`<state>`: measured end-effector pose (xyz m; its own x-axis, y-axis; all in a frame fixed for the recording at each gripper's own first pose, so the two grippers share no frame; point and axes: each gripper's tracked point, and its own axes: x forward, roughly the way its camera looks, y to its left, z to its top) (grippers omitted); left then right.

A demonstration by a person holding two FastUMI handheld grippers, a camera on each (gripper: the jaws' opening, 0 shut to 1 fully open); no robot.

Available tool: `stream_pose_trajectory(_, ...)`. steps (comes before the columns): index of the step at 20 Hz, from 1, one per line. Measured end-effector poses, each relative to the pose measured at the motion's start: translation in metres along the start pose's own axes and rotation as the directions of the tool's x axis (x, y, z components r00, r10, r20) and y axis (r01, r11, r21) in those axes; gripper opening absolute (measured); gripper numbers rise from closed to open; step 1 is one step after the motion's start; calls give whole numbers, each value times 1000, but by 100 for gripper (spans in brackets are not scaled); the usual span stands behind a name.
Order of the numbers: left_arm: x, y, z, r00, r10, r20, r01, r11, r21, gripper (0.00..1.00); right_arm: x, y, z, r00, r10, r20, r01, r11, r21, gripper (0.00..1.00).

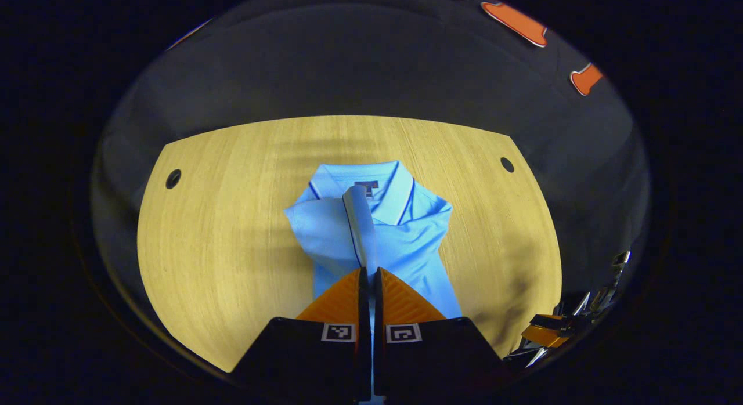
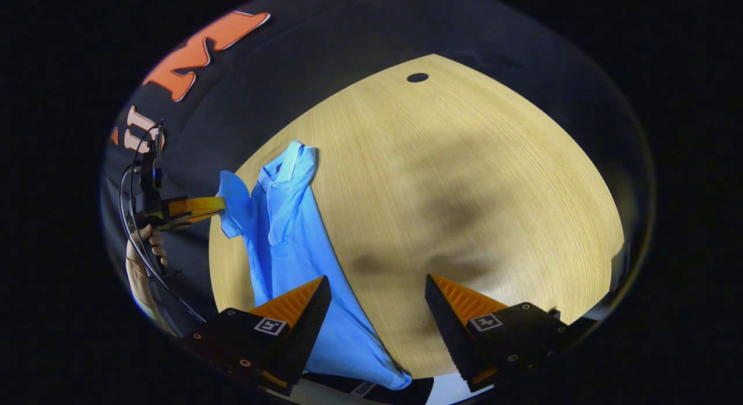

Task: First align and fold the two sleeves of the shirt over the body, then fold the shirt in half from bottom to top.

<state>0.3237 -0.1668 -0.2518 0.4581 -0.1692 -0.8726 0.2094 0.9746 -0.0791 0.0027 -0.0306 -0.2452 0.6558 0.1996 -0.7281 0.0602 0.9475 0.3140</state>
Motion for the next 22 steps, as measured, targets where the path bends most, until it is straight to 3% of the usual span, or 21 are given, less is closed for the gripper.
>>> stream_pose_trajectory(5,41,-35,-14,999,-7,-38,8,999,37,6,-7,-28,-8,1000,-27,-5,27,999,37,99)
stream_pose_trajectory(8,51,-51,-18,998,-41,-39,42,999,23,18,-9,-35,-12,1000,-29,-9,29,998,49,99)
stream_pose_trajectory(9,53,-55,-21,998,-48,-32,49,999,24,31,-8,-37,-13,999,-33,-12,33,998,50,99)
stream_pose_trajectory(12,46,-59,-24,998,-64,-16,64,998,28,89,-7,-34,-15,999,-33,-20,33,999,40,99)
stream_pose_trajectory(13,41,-56,-28,998,-62,-9,62,998,26,97,-5,-30,-15,999,-29,-23,30,999,34,99)
stream_pose_trajectory(22,-18,16,-77,999,26,47,-28,999,41,100,19,40,-33,996,-17,-83,6,992,-127,99)
